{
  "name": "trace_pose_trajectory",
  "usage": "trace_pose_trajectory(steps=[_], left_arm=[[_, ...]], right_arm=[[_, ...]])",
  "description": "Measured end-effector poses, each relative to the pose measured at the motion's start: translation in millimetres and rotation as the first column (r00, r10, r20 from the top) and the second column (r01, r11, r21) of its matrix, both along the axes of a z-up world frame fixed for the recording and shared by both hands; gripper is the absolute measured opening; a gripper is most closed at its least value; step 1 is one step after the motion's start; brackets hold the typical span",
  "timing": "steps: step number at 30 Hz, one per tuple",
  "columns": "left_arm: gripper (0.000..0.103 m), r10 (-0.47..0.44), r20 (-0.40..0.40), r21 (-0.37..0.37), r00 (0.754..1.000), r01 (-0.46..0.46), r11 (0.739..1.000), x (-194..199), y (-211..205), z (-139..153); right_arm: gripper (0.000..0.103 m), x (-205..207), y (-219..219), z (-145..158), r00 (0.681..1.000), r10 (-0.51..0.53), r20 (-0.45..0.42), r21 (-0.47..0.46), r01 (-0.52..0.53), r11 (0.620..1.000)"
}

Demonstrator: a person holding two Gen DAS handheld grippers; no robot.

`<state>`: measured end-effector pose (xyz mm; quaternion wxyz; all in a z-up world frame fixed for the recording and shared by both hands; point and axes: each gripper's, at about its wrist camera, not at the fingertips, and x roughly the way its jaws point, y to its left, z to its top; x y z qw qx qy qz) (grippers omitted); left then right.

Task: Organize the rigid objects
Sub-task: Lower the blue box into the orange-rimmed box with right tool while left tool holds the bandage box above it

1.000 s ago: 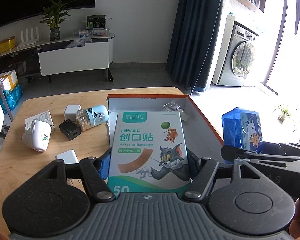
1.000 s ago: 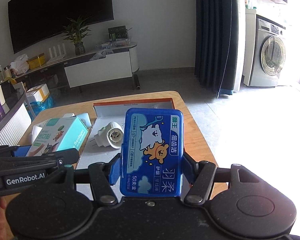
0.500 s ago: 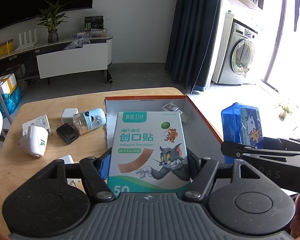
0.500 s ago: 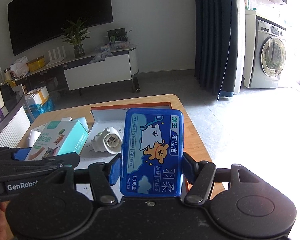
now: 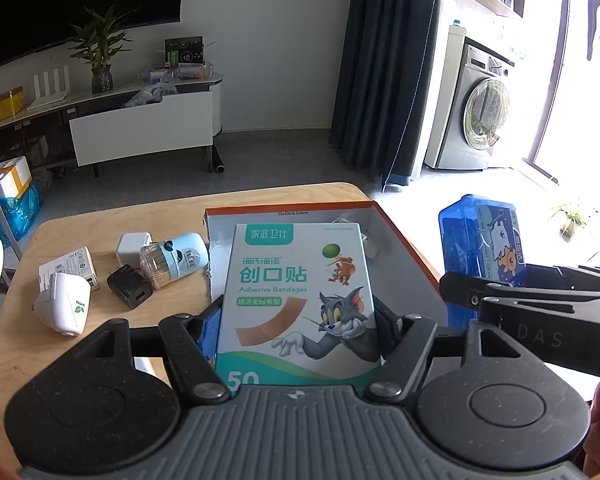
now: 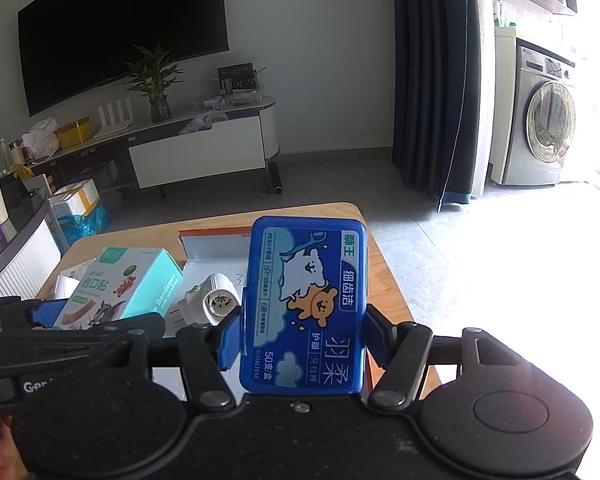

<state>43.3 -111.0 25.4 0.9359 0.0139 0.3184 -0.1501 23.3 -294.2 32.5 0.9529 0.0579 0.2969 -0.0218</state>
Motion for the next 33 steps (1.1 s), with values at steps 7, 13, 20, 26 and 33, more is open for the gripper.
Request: trace_pose_trajectory(steps=[7,13,20,26,33], left_arm=[[0.071,-0.003,0.006,0.003,1.000,0.003,1.000,6,-4,3],[0.071,-0.005,0.009,0.003,1.000,0.005,1.000,9,-7,5],[0.071,-0.003,0.011,0.003,1.000,0.003,1.000,12,-7,4],[0.071,-0.001,0.008,0.004,1.000,0.001,1.000,17,-7,5],[0.071,0.010,0.008,0.002,1.000,-0.010,1.000,26,-8,6]], right_arm=[[0.073,9,-1,2,1.000,0.000,-0.001,0.003,0.000,1.000],[0.073,12,-3,0,1.000,-0.005,0.001,0.004,0.005,1.000],[0.073,13,-2,-1,1.000,-0.003,0.004,0.006,0.003,1.000],[0.073,15,-4,-2,1.000,0.002,0.009,0.006,-0.002,1.000],[0.073,17,-6,-1,1.000,-0.004,0.010,0.008,0.004,1.000]])
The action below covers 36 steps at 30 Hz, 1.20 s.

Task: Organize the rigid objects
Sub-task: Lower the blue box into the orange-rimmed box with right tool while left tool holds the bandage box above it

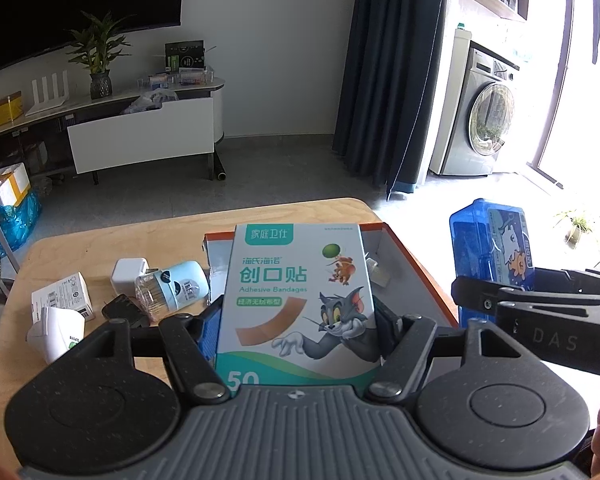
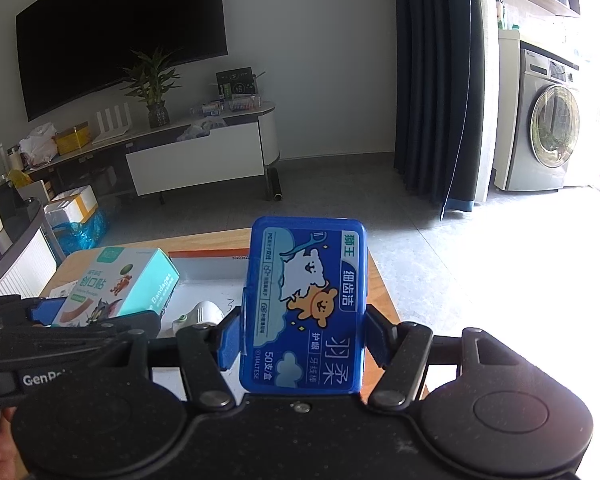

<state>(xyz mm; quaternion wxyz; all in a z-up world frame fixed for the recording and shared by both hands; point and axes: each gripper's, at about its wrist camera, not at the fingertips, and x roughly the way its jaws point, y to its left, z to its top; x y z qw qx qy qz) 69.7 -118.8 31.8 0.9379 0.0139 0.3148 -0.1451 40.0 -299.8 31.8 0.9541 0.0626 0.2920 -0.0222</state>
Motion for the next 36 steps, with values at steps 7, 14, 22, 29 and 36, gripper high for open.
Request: trace_pose_trajectory(steps=[7,14,22,29,36], left_arm=[[0.071,0.004,-0.009,-0.005,1.000,-0.005,1.000,11,0,0],[0.071,0.015,-0.019,-0.009,1.000,-0.015,1.000,17,1,-2],[0.071,0.007,-0.028,-0.006,1.000,-0.008,1.000,30,0,-2],[0.071,-0.014,-0.032,0.002,0.999,0.014,1.000,42,-5,-4],[0.071,-0.028,-0.053,-0.003,0.998,0.028,1.000,57,-8,-7]], right_arm=[[0.073,5,3,-4,1.000,0.001,-0.016,0.010,-0.001,1.000],[0.073,18,0,-7,0.999,0.015,-0.043,0.019,-0.014,1.000],[0.073,35,0,-15,0.996,0.036,-0.076,0.023,-0.035,0.999],[0.073,51,0,-23,0.994,0.051,-0.098,0.025,-0.049,0.998],[0.078,56,-3,-28,0.996,0.036,-0.084,0.004,-0.036,0.999]])
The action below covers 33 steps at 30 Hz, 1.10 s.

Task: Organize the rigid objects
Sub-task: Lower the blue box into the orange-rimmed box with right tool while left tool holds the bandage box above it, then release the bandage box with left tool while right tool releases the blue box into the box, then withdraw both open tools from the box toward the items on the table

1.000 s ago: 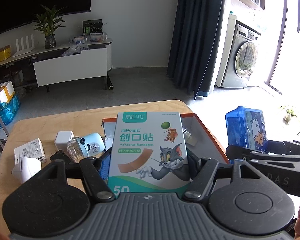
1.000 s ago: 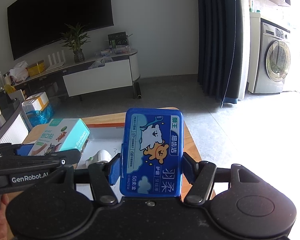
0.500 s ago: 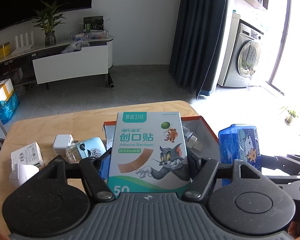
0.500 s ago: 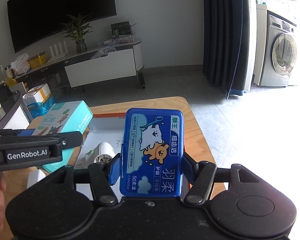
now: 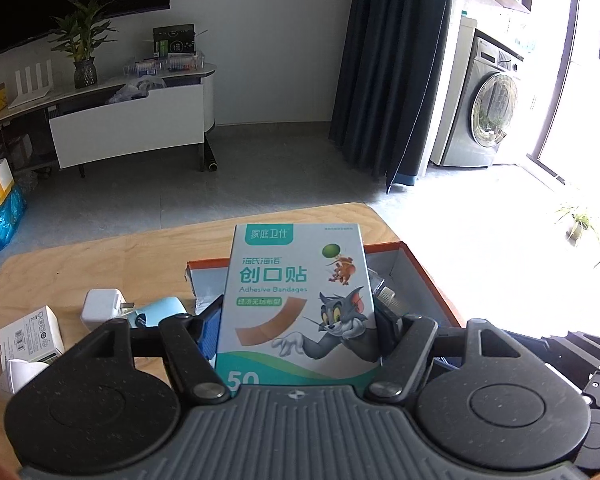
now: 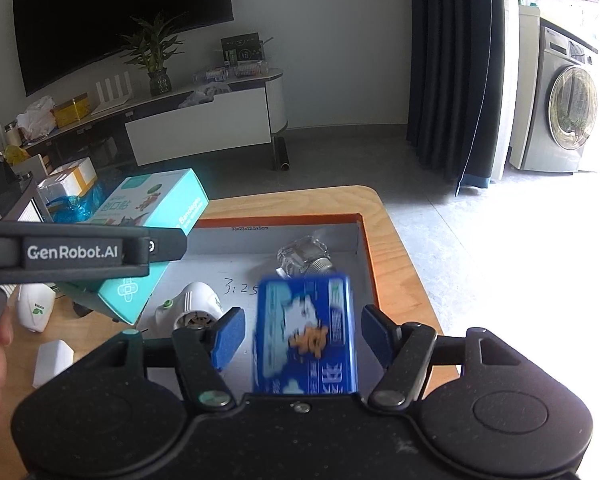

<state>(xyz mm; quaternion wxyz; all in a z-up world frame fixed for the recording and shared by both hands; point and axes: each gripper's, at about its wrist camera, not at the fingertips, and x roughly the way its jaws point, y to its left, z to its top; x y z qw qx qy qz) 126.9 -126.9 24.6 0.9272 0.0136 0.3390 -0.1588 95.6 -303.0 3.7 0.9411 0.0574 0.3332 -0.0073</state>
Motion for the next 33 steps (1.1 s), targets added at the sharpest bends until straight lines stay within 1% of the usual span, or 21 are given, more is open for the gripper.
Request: trace_pose_trajectory(steps=[4,8,10,11,17,22,25,30,33], left_arm=[[0.071,-0.018,-0.009,0.007,1.000,0.018,1.000,9,-9,-2],[0.072,-0.032,-0.025,-0.016,0.999,0.032,0.999,20,-18,-5],[0.085,-0.046,-0.039,-0.041,0.998,0.045,0.998,24,-20,-6],[0.087,-0.041,-0.037,-0.047,0.998,0.040,0.998,24,-19,-5],[0.088,-0.027,-0.022,-0.065,0.999,0.025,0.998,9,-4,9],[0.090,0.010,-0.018,-0.042,1.000,-0.011,0.999,-7,13,18],[0.091,0.048,-0.015,-0.021,0.999,-0.048,0.999,-18,25,19],[0.091,0.085,-0.033,-0.017,0.996,-0.085,0.996,-32,43,19],[0.091,0.109,-0.026,-0.017,0.994,-0.109,0.994,-40,52,22]], right_arm=[[0.078,-8,-7,2,1.000,-0.017,0.020,0.016,0.016,1.000],[0.078,-16,-13,5,0.999,-0.026,0.031,0.034,0.025,0.999],[0.079,-19,-13,6,0.999,-0.029,0.036,0.040,0.027,0.999],[0.079,-20,-13,6,0.999,-0.030,0.037,0.040,0.028,0.999],[0.079,-26,-9,14,0.999,-0.017,0.051,0.047,0.015,0.999],[0.082,-30,0,21,0.998,-0.005,0.066,0.044,0.002,0.999],[0.082,-33,7,25,0.997,0.006,0.074,0.047,-0.009,0.999],[0.083,-35,20,31,0.996,0.025,0.082,0.042,-0.028,0.999],[0.083,-37,29,34,0.995,0.048,0.086,0.040,-0.051,0.998]])
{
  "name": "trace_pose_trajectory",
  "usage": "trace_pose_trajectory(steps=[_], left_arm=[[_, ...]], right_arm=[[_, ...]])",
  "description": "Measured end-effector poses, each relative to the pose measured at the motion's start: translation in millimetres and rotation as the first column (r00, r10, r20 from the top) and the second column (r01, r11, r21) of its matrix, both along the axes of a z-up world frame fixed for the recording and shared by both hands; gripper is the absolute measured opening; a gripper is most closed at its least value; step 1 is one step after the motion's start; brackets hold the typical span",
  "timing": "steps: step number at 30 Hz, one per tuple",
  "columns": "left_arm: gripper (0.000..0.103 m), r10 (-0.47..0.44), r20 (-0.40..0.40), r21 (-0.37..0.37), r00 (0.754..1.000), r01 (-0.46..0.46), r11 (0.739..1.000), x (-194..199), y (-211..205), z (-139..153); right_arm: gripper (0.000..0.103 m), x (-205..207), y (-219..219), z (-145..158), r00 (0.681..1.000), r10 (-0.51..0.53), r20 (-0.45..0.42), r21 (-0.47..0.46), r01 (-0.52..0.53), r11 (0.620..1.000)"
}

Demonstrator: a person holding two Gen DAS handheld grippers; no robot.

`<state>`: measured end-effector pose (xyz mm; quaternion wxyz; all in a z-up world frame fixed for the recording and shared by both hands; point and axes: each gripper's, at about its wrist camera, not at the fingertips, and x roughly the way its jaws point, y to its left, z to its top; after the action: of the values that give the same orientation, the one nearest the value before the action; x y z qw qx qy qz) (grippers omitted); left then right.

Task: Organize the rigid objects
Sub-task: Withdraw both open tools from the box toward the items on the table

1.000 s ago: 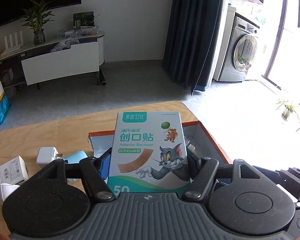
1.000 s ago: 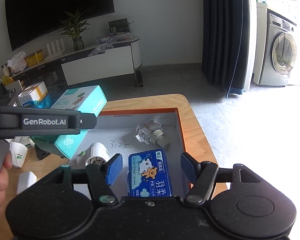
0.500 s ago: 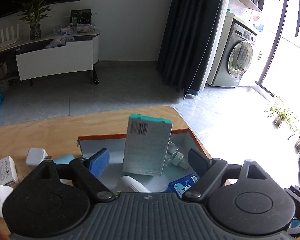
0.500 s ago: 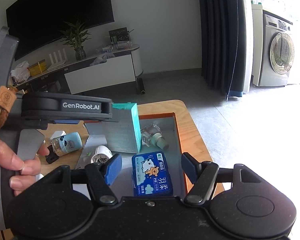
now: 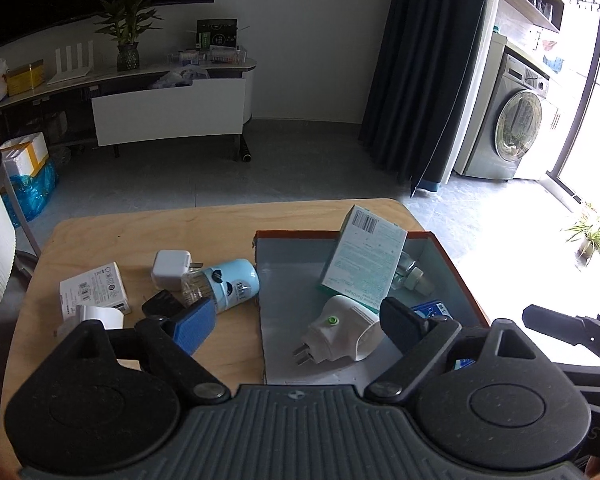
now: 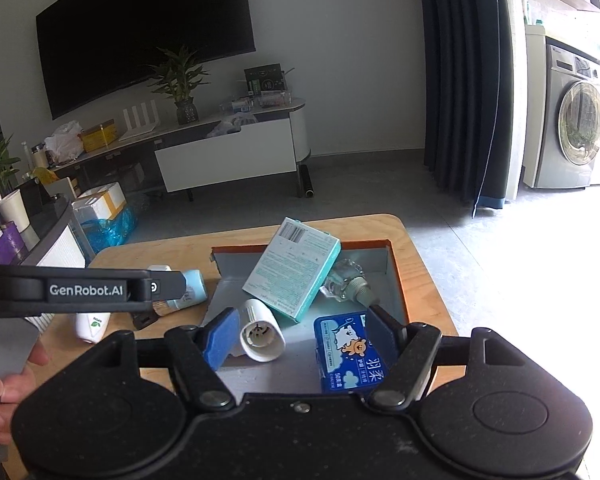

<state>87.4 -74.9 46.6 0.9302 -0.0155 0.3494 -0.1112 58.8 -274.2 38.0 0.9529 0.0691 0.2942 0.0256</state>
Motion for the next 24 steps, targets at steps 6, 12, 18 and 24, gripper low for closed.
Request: trace_pose_trajectory(steps=[6,12,18,24], left_arm=[[0.092,0.026,-0.007,0.019,1.000,-0.026,0.999,-9,13,0],[0.092,0.050,-0.012,0.016,0.999,-0.050,0.999,-17,28,-3],[0.092,0.076,-0.014,0.016,0.997,-0.075,0.997,-27,45,-7],[0.092,0.111,-0.026,0.012,0.993,-0.111,0.994,-33,63,-12]], right_arm=[[0.083,-1,17,0,0.999,0.032,-0.009,-0.007,-0.032,0.999],[0.083,0,31,1,0.998,0.063,-0.015,-0.011,-0.063,0.998],[0.084,1,47,-1,0.994,0.102,-0.027,-0.008,-0.102,0.995],[0.084,3,63,-4,0.990,0.139,-0.037,-0.006,-0.139,0.990]])
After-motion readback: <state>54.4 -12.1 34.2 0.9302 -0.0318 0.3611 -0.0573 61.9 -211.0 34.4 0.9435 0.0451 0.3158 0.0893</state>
